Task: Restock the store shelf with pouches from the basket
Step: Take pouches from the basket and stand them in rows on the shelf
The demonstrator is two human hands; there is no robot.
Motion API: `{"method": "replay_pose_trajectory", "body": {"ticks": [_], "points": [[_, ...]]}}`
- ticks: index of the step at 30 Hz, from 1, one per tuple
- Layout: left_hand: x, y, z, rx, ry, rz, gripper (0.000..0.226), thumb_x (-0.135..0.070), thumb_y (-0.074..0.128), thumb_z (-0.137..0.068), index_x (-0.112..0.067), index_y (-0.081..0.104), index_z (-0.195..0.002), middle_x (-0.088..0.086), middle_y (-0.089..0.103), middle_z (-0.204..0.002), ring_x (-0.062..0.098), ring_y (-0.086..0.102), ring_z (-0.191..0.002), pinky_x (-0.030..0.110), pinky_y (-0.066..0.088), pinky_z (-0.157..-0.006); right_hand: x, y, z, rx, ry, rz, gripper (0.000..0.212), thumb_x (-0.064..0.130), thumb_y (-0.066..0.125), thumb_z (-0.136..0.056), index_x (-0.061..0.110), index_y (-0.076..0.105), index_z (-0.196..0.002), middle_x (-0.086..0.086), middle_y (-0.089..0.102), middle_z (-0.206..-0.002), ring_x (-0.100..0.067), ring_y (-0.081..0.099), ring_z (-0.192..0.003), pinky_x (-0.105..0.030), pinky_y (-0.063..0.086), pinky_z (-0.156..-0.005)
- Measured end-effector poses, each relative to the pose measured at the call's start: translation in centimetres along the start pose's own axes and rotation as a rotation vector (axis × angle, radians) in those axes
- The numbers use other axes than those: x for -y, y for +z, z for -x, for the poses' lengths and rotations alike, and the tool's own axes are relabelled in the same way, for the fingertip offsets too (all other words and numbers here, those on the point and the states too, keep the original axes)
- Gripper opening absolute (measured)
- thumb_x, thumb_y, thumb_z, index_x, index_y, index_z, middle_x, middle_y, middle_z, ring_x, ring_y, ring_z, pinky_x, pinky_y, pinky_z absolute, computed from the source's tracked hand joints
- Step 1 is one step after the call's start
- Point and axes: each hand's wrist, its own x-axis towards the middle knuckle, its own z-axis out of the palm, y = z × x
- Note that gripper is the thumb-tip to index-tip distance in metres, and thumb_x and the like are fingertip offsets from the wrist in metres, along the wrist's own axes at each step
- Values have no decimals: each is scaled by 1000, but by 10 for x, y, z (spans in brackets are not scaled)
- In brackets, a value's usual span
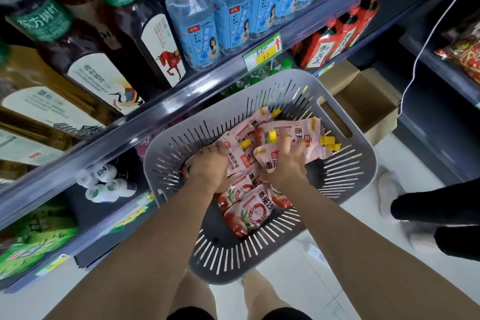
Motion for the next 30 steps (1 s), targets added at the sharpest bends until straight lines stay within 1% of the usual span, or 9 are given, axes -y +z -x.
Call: {"method": "replay_pose_trajectory", "body": {"ticks": [3,6,11,14,15,19,23,27,30], "points": [[-8,2,-4,38,-33,-118,76,-35,57,-92,5,17,-143,22,53,-126,32,57,-109,40,52,-86,2,2,-2,1,-22,-4,94,46,74,-74,35,10,-141,-11,7,-146,-35,34,-129,-45,45,-95],[-18,2,-3,104,-137,-92,82,-35,65,-86,4,18,-143,24,51,-127,33,55,-112,42,51,-86,2,5,-1,124,-55,54,100,42,72,-78,35,2,-148,-11,-13,-155,-38,27,-138,-51,41,-103],[-18,10,-5,149,-211,357,70,-46,63,-86,-17,30,-140,10,57,-119,25,58,-106,34,49,-85,6,8,5,250,-84,185,111,38,70,-82,46,-22,-143,-11,-45,-145,-40,23,-139,-65,33,-99],[-4,2,-1,43,-270,575,17,-23,54,-90,-24,62,-104,1,67,-90,20,61,-78,32,49,-69,6,4,5,373,-60,317,126,28,73,-80,47,-40,-132,-13,-57,-132,-45,15,-141,-68,32,-100],[1,-3,0,29,-310,685,14,-19,51,-90,-22,65,-91,-1,65,-78,20,59,-71,31,46,-65,8,1,4,417,-61,381,129,25,75,-79,45,-42,-131,-16,-57,-131,-46,15,-141,-67,32,-101],[13,-19,0,87,-333,950,18,-6,53,-84,-10,69,-77,5,63,-61,27,63,-64,27,40,-55,16,-11,2,503,-54,543,129,23,74,-78,40,-40,-135,-24,-51,-136,-47,24,-138,-66,30,-103],[21,-31,-2,228,-394,996,25,10,50,-74,-12,60,-65,5,58,-57,15,57,-49,16,36,-38,14,-12,11,322,-155,555,113,30,68,-82,29,-24,-147,-16,-18,-154,-40,32,-131,-58,45,-96],[35,-47,-4,383,-421,996,12,9,55,-59,-2,54,-64,13,54,-66,25,57,-68,24,40,-53,12,-2,14,256,-132,565,100,46,70,-76,16,4,-145,-22,25,-142,-38,43,-122,-51,48,-94],[44,-57,1,515,-401,1133,14,5,57,-58,-1,58,-71,18,68,-85,33,65,-86,40,53,-78,26,3,10,303,-51,581,104,48,72,-75,14,2,-144,-27,33,-138,-43,44,-123,-53,43,-99]]}}
